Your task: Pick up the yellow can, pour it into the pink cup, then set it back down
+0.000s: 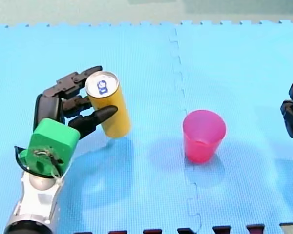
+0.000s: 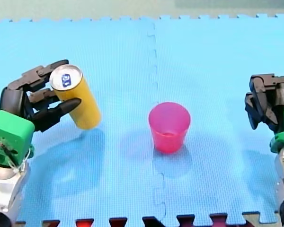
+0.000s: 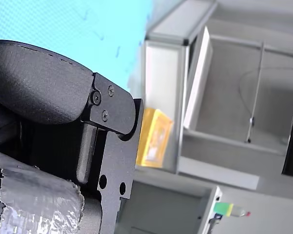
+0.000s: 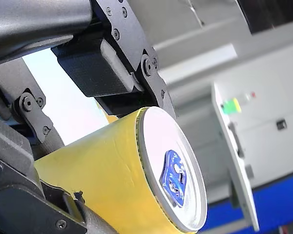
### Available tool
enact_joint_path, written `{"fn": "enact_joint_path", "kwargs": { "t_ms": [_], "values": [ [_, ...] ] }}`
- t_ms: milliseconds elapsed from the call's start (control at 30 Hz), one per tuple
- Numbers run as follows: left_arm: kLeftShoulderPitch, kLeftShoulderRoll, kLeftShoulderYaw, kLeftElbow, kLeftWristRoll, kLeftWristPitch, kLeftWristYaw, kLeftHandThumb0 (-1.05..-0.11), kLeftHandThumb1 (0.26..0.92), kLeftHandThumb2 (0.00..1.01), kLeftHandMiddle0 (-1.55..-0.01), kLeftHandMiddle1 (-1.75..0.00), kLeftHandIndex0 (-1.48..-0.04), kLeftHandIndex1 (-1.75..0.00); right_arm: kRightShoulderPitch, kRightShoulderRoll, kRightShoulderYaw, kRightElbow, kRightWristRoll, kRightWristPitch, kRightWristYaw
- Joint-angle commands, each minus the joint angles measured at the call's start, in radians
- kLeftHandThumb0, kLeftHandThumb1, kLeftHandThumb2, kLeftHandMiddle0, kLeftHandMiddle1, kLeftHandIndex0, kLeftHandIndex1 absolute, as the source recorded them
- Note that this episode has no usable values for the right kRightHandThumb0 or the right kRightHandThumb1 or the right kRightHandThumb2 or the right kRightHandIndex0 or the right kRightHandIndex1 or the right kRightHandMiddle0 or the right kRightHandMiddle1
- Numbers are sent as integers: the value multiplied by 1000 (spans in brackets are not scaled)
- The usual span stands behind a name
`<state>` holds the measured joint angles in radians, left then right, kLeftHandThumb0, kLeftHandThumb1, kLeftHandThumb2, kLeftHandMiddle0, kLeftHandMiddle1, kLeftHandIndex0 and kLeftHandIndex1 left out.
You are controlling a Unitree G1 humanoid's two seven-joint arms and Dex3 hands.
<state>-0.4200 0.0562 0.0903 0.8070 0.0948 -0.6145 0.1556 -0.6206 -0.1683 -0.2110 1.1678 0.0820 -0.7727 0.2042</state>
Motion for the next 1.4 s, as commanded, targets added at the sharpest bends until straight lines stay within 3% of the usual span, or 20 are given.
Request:
{"fn": "enact_joint_path", "kwargs": {
  "t_ms": [0, 133, 400, 733, 967, 1367],
  "values": [
    [11, 2, 9, -37, -13, 27, 9, -407, 769, 0, -1334, -16, -1229, -1, -3, -8, -5, 1, 6, 5, 2],
    [31, 8, 21, -72, -45, 64, -14, -403, 766, 0, -1353, -23, -1228, 0, -6, -11, -7, 2, 7, 10, 7],
    [46, 12, 26, -84, -54, 73, -23, -388, 762, 0, -1364, -22, -1228, 0, -8, -19, -10, 3, 10, 22, 15],
    [60, -5, 14, -76, -36, 71, -3, -376, 758, 0, -1371, -17, -1232, -2, -8, -26, -13, 4, 14, 28, 22],
    [35, -1, -26, 16, 69, 21, 109, -384, 762, 1, -1400, -30, -1231, 0, -8, -31, -14, 4, 14, 27, 24],
    [0, 9, -45, 128, 95, -56, 156, -397, 765, 1, -1363, -8, -1221, 0, -8, -33, -10, 2, 10, 28, 18]
  ]
}}
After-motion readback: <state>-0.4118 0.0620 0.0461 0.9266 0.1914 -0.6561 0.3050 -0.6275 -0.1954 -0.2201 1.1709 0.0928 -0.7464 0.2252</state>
